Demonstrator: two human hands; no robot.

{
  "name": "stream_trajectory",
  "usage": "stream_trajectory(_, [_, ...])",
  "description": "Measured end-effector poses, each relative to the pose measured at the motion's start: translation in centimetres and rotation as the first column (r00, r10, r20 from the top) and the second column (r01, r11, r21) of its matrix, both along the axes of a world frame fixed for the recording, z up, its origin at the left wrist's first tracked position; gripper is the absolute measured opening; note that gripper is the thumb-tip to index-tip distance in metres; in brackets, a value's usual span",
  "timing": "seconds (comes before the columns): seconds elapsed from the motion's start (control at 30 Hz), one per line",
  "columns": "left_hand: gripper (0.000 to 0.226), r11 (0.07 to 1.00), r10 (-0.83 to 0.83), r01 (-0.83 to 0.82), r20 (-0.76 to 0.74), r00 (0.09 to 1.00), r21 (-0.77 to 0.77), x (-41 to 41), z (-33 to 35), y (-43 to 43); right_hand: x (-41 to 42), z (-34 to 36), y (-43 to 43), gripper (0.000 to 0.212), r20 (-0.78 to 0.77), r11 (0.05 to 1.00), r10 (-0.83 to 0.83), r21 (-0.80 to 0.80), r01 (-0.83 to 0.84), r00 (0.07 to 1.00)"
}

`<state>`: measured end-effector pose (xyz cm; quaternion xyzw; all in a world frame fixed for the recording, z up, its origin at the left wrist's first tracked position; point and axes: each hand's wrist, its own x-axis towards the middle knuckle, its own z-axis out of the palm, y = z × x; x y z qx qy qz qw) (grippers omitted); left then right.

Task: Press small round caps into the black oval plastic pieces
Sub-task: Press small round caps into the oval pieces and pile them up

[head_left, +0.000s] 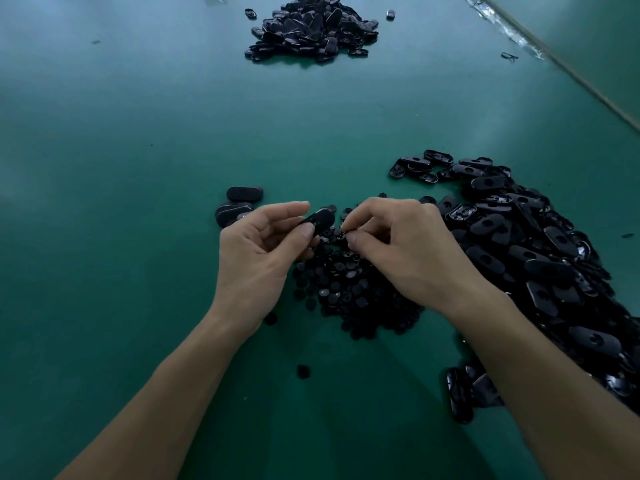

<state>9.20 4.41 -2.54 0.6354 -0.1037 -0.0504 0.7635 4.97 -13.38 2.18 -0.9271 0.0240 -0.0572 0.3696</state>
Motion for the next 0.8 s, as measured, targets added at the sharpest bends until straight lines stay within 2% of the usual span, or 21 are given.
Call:
stream_trajectory(0.17, [0.028, 0.997, -0.028, 0.024, 0.060, 0.998, 0.067, 0.1, -0.1, 0.1, -0.1, 0.2, 0.1, 0.008, 0.044, 0.989, -0.033, 0.148, 0.026, 0.999])
stream_trajectory(0.4, [0.030, 0.997, -0.034, 0.030, 0.065, 0.997, 0.072, 0.1, -0.2, 0.1, -0.2, 0.0, -0.2, 0.020, -0.001, 0.989, -0.042, 0.144, 0.041, 0.999])
stream_trajectory(0.57, [0.031, 0.995, -0.039, 0.032, 0.073, 0.997, 0.094, 0.0, -0.1, 0.1, -0.2, 0.3, -0.2, 0.015, -0.012, 0.984, -0.026, 0.174, 0.028, 1.000])
stream_trajectory(0.8, [0.034, 0.989, -0.041, 0.027, 0.096, 0.995, 0.143, -0.1, -0.1, -0.1, 0.0, 0.9, 0.9, 0.015, 0.049, 0.976, -0.043, 0.217, 0.032, 0.998])
